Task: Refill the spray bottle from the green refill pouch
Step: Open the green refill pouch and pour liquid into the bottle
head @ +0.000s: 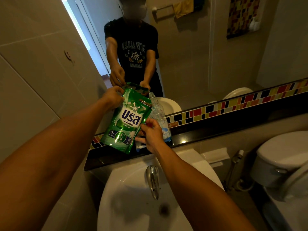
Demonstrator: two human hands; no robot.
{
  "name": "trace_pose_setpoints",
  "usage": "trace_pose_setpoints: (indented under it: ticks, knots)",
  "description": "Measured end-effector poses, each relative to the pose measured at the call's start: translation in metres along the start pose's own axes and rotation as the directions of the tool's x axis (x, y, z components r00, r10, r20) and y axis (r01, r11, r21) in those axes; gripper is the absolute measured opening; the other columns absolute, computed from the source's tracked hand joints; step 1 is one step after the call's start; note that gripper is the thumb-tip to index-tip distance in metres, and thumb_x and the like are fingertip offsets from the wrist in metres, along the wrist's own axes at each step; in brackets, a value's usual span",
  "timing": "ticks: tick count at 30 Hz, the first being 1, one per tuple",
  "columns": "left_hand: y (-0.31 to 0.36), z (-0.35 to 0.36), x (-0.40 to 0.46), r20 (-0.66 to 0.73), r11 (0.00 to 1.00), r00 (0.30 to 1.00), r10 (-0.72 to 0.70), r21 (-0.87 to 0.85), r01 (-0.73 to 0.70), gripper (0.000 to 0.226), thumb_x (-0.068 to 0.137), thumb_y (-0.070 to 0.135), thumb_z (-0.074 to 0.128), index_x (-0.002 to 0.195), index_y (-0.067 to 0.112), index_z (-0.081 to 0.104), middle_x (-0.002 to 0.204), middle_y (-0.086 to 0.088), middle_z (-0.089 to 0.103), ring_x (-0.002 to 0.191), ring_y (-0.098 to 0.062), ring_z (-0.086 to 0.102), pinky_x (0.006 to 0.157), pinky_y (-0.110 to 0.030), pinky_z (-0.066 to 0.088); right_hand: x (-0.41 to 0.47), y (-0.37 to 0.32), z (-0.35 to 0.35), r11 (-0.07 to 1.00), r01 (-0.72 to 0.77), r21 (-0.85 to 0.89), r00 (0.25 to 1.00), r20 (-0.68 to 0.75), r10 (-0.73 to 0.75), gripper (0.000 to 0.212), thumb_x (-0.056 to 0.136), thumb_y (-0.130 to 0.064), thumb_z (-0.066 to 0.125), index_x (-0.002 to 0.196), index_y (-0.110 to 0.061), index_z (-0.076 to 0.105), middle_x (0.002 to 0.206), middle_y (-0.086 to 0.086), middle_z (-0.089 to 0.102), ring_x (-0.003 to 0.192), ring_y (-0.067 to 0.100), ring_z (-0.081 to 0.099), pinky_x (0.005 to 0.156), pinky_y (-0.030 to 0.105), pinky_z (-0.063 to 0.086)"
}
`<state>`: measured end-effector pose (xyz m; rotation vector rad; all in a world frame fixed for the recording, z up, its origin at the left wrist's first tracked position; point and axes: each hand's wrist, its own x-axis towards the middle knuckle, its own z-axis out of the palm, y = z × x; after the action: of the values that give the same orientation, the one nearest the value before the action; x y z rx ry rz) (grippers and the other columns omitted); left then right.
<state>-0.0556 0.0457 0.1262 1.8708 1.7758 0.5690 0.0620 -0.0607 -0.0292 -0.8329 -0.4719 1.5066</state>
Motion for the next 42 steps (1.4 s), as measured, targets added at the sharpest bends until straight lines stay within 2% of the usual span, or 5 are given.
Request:
trace_pose_setpoints:
  ticks: [3, 13, 21, 28, 42]
  knots:
    - [0.0013, -0.0002, -0.0008, 0.007, 1.000, 1.000, -0.003, 0.003, 0.003, 0.033, 0.098, 0.002, 0.055, 0.129, 0.013, 0.050, 0.107, -0.016, 0.056, 0.070, -0.017, 0.057, 0.052, -0.026, 0.044, -0.0008, -0.0006, 0.0000, 1.000, 0.001, 0.004, 1.000, 0.004, -0.001, 0.027, 0.100, -0.002, 0.059, 0.126, -0.009, 0.053, 0.108, 0.011, 0.073, 0.090, 0.028, 0.074, 0.063, 0.042, 0.065]
    - [0.0013, 0.0001, -0.0016, -0.007, 1.000, 1.000, -0.001, 0.014, 0.001, 0.033, 0.098, 0.003, 0.056, 0.128, 0.015, 0.052, 0.108, -0.015, 0.055, 0.069, -0.017, 0.056, 0.049, -0.025, 0.043, -0.0005, 0.0002, 0.0002, 1.000, -0.003, 0.012, 1.000, 0.002, 0.003, 0.026, 0.100, -0.002, 0.059, 0.124, -0.010, 0.055, 0.112, 0.012, 0.073, 0.094, 0.030, 0.075, 0.066, 0.045, 0.065]
    - [0.0009, 0.0003, -0.0010, -0.011, 1.000, 1.000, 0.006, 0.020, -0.005, 0.033, 0.098, 0.003, 0.056, 0.128, 0.014, 0.052, 0.108, -0.015, 0.055, 0.068, -0.016, 0.055, 0.049, -0.025, 0.042, -0.0001, -0.0003, 0.0006, 1.000, 0.006, 0.017, 1.000, 0.008, -0.006, 0.027, 0.099, -0.001, 0.060, 0.125, -0.008, 0.054, 0.102, 0.008, 0.073, 0.084, 0.024, 0.075, 0.064, 0.046, 0.065]
    - [0.0013, -0.0001, 0.0001, -0.002, 1.000, 1.000, 0.000, 0.017, 0.000, 0.034, 0.098, 0.004, 0.057, 0.130, 0.016, 0.051, 0.108, -0.014, 0.055, 0.067, -0.016, 0.055, 0.048, -0.024, 0.042, 0.0002, 0.0009, 0.0006, 1.000, 0.010, 0.017, 1.000, 0.004, -0.010, 0.025, 0.099, -0.001, 0.060, 0.123, -0.009, 0.055, 0.109, 0.012, 0.073, 0.087, 0.027, 0.075, 0.062, 0.044, 0.064]
    - [-0.0012, 0.0026, 0.0027, -0.020, 1.000, 1.000, 0.018, 0.001, -0.018, 0.033, 0.098, 0.003, 0.056, 0.128, 0.015, 0.051, 0.108, -0.013, 0.052, 0.069, -0.017, 0.054, 0.050, -0.025, 0.044, 0.0046, 0.0035, -0.0023, 1.000, 0.017, 0.001, 1.000, 0.000, -0.017, 0.021, 0.099, -0.002, 0.060, 0.117, -0.012, 0.056, 0.106, 0.009, 0.074, 0.086, 0.026, 0.076, 0.065, 0.045, 0.064]
